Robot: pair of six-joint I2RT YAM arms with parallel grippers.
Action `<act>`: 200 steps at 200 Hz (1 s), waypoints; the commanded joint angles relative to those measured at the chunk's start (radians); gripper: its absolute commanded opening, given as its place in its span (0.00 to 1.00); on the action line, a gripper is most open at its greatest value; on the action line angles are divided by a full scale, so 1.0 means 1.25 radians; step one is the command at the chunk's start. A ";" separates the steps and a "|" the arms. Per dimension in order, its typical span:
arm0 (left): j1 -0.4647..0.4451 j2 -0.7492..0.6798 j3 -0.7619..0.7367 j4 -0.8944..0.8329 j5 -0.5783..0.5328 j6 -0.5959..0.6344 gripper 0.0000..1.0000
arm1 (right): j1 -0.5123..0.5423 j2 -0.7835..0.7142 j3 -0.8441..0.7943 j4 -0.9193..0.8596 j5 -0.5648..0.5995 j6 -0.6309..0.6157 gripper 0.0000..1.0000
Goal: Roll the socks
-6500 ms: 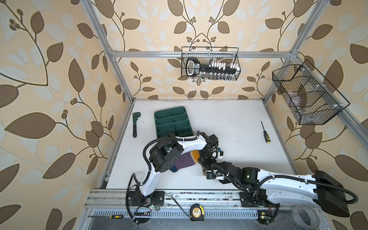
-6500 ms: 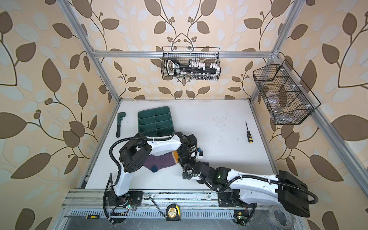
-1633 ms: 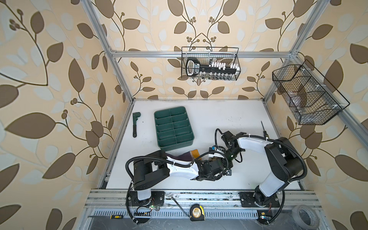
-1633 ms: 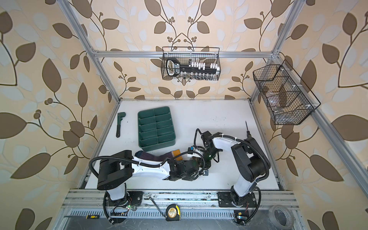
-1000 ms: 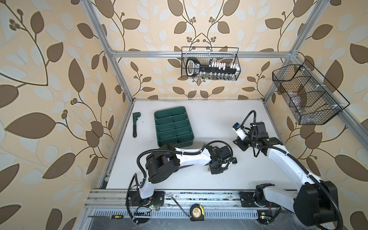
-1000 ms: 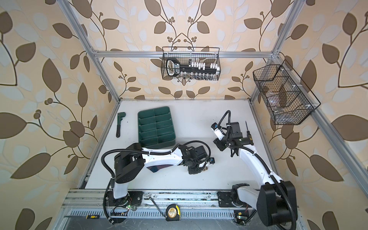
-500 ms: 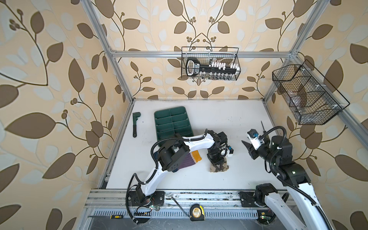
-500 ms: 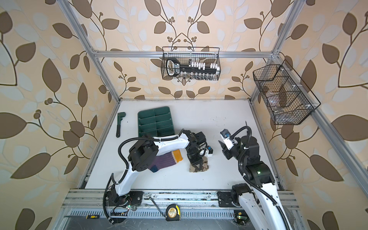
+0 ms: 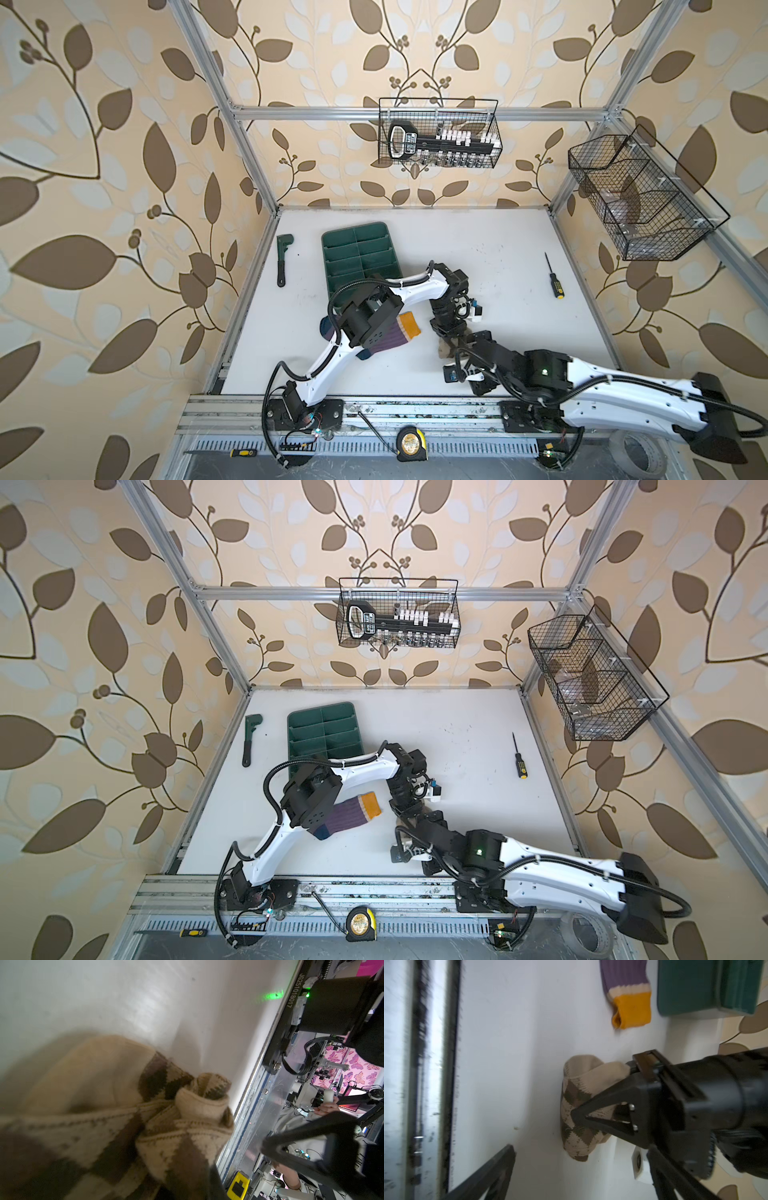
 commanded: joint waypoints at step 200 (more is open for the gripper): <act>0.000 0.043 -0.037 -0.023 -0.109 0.000 0.05 | -0.117 0.317 -0.028 0.287 -0.094 -0.012 0.00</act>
